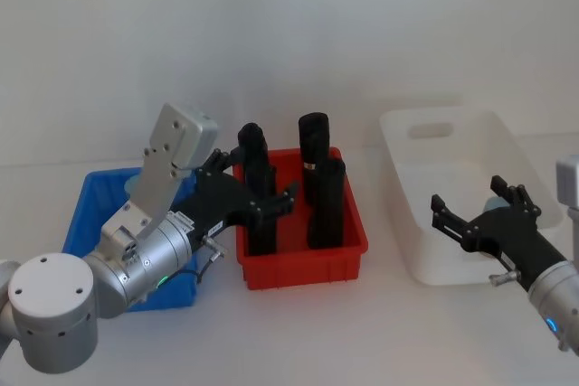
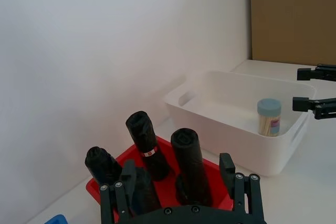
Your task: Pick the cotton swabs from the blue box and place them into the white box.
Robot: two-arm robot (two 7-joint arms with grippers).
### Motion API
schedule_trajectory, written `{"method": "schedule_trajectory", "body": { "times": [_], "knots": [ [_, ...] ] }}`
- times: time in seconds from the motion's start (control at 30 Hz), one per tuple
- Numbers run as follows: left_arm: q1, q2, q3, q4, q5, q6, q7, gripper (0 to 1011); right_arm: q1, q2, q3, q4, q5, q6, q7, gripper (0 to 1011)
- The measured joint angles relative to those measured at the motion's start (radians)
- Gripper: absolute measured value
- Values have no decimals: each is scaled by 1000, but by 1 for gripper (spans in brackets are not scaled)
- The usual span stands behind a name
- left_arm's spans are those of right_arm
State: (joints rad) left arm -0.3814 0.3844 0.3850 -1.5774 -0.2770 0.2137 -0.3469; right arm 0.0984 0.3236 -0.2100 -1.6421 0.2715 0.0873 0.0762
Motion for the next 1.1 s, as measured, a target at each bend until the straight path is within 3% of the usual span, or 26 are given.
{"method": "schedule_trajectory", "body": {
  "times": [0.37, 0.73, 1.1],
  "knots": [
    [64, -1, 31, -22, 34, -89, 150, 1004, -95, 13, -14, -106, 14, -46, -9, 1002],
    [125, -2, 61, -43, 67, -173, 292, 1004, -113, 14, -16, -124, 17, -53, -10, 1001],
    [144, -3, 70, -50, 77, -200, 335, 1004, -113, 14, -16, -125, 17, -53, -10, 1002]
  ]
}}
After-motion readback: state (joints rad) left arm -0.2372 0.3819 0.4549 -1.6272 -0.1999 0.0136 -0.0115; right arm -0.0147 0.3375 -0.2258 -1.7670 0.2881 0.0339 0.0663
